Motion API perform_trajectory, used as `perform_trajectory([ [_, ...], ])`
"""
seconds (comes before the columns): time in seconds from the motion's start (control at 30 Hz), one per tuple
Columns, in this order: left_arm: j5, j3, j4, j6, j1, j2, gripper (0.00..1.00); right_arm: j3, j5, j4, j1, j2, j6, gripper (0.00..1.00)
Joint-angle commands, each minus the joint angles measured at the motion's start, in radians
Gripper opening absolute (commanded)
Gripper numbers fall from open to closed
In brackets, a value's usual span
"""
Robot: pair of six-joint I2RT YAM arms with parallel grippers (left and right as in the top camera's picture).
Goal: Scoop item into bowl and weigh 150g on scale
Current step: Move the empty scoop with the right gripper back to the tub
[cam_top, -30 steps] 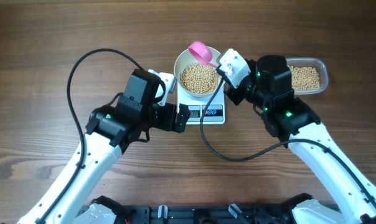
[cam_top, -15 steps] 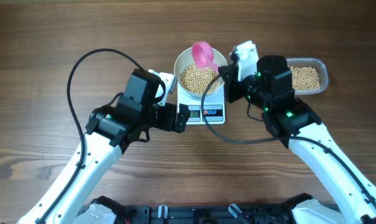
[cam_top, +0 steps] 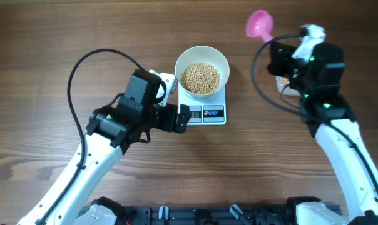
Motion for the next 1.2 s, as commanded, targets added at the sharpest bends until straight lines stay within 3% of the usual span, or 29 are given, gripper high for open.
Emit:
perform_trajectory([
  [0.0,0.005,0.001,0.002,0.016,-0.003,-0.009,1.0,0.021,-0.002,-0.04,-0.054,-0.019,-0.074,0.04],
  [0.17,0.005,0.001,0.002,0.016,-0.003,-0.009,1.0,0.021,0.096,-0.138,-0.067,-0.019,-0.08,0.04],
  [0.37,0.005,0.001,0.002,0.016,-0.003,-0.009,1.0,0.021,0.219,-0.135,-0.067,-0.019,-0.083,0.04],
  [0.87,0.005,0.001,0.002,0.016,-0.003,-0.009,1.0,0.021,0.219,-0.145,-0.106,-0.018,-0.121,0.04],
  [1.03,0.005,0.001,0.002,0.016,-0.003,-0.009,1.0,0.021,0.164,-0.179,-0.207,-0.018,-0.121,0.04],
  [1.17,0.005,0.001,0.002,0.016,-0.003,-0.009,1.0,0.021,-0.045,-0.18,-0.317,-0.018,-0.121,0.04],
])
